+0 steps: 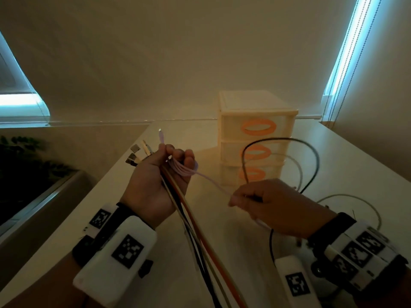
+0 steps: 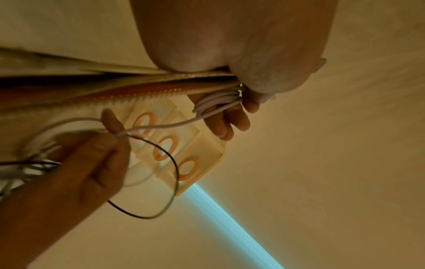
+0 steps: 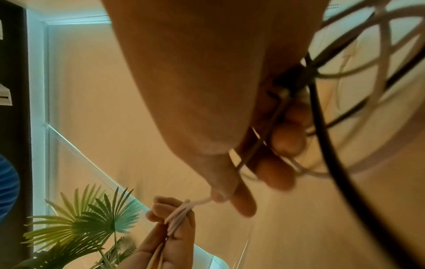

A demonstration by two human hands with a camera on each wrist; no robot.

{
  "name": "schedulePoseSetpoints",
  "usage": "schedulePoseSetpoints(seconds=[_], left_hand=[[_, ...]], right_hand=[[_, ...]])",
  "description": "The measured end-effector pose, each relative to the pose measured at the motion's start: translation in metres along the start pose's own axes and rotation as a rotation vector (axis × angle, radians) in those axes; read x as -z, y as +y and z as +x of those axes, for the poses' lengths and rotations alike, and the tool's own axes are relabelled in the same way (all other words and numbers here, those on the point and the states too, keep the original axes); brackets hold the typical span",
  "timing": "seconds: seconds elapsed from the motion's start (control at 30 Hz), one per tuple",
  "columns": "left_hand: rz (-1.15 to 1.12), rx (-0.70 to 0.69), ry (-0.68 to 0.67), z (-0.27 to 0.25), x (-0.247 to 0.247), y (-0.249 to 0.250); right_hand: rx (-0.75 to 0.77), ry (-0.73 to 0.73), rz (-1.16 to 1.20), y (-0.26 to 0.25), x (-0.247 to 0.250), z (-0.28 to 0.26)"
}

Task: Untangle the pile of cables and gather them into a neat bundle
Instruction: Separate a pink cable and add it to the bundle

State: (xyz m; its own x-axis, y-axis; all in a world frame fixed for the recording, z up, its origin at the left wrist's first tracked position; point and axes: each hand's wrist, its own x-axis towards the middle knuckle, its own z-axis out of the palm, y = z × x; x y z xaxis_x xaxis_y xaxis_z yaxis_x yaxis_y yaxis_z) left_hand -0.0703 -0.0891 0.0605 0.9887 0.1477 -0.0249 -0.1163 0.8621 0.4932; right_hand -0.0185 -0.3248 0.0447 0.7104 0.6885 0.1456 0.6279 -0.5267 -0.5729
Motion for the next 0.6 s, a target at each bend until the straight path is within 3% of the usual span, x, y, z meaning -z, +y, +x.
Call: schedulePoseSetpoints(seconds=[0.07,0.23,0.37,0.43,0.5,0.6], left_hand=[[-0.072,-0.025,-0.015,0.001,0.0,0.013],[-0.08,-0.055,-0.064,0.002,0.001,0.022],[-0.071,-0.045,-0.129,-0.001,0.001,0.021],[-0.039,-0.011,-0.229,-0.003,-0.001,0.025],[0.098,0.062,-0.358,-0.008,-0.006,0.024],[0.512,0.232,-0.529,-0.02,-0.008,0.004]], right_hand=[[-0.013,-0.118,0.068,0.001,0.005,-0.001],[-0.103,0.16,0.072,0.015,0.02,0.001],[-0.125,-0.028,0.084,0.014,0.012,0.0],[-0.135,-0.049,0.087,0.012,0.015,0.0],[-0.144,0.086,0.081,0.011,0.019,0.003],[-0.172,0.37,0.09,0.013,0.023,0.005]])
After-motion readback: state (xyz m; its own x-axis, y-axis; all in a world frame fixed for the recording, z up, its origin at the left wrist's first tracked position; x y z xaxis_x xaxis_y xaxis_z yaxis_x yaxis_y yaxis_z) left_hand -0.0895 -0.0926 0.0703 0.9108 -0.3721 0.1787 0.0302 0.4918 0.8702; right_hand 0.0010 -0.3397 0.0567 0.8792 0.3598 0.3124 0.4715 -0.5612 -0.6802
